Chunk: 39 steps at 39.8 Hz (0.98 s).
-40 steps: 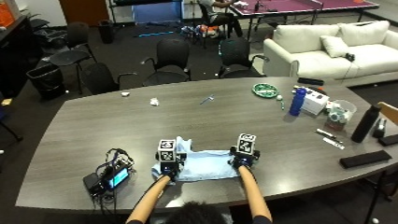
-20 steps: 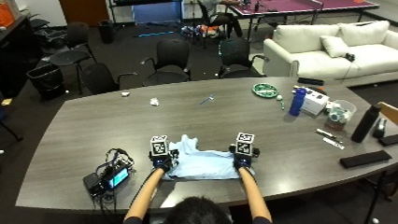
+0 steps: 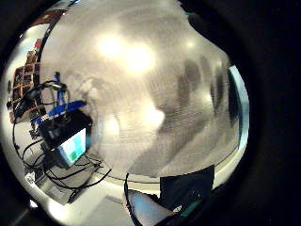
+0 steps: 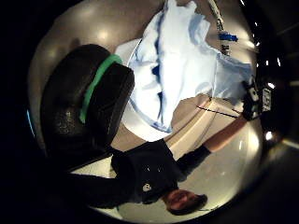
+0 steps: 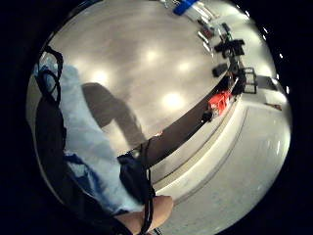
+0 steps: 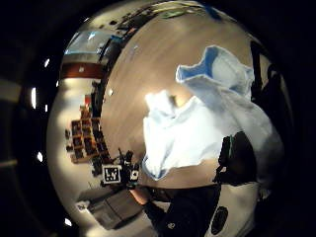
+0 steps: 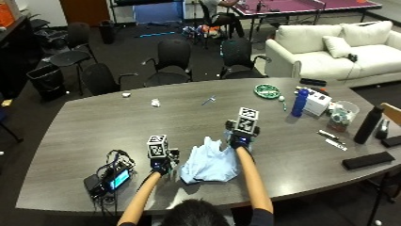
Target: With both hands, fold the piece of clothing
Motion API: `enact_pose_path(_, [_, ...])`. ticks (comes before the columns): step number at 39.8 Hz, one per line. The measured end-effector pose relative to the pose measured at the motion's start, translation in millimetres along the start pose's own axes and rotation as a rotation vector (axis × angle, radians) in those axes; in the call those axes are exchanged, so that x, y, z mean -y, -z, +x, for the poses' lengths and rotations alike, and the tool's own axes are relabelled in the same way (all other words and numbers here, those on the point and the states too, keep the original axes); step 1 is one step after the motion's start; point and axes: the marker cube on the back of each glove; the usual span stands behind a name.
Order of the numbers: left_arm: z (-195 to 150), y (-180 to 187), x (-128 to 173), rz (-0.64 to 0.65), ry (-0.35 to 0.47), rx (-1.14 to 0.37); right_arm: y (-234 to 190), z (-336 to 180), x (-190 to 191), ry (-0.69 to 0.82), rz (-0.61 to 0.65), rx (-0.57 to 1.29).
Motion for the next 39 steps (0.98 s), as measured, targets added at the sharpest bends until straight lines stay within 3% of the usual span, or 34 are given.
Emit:
enact_pose_path(2, [-1.7, 9.4, -3.2, 0.036, -0.008, -0.006, 1.2, -44.6, -7.9, 0.080, 0.121, -0.041])
enact_pose_path(6, [-16.0, 22.3, 15.4, 0.175, -0.040, -0.013, -34.3, -144.1, -20.8, 0.220, 0.144, -0.126])
enact_pose_path(10, [-37.7, 29.5, 26.4, 0.270, -0.026, 0.000, -78.3, -207.5, -46.9, 0.313, 0.049, -0.176])
enact_pose_path(16, [-72.8, 42.1, 10.9, 0.344, 0.051, -0.036, -125.0, -252.3, -83.7, 0.413, -0.172, -0.163])
enact_pose_path(19, [-90.2, 45.9, 2.9, 0.353, 0.072, -0.077, -128.3, -259.5, -84.8, 0.466, -0.175, -0.115])
enact_pose_path(26, [-101.0, 46.1, 4.5, 0.325, 0.097, -0.085, -86.4, -242.1, -63.3, 0.489, 0.080, -0.010])
enact_pose_path(32, [-96.7, 44.0, 10.8, 0.273, 0.132, -0.036, -74.7, -213.3, -40.7, 0.461, 0.073, 0.023])
enact_pose_path(39, [-85.7, 58.2, 3.7, 0.298, 0.153, 0.003, -70.9, -182.2, -34.7, 0.448, 0.090, 0.030])
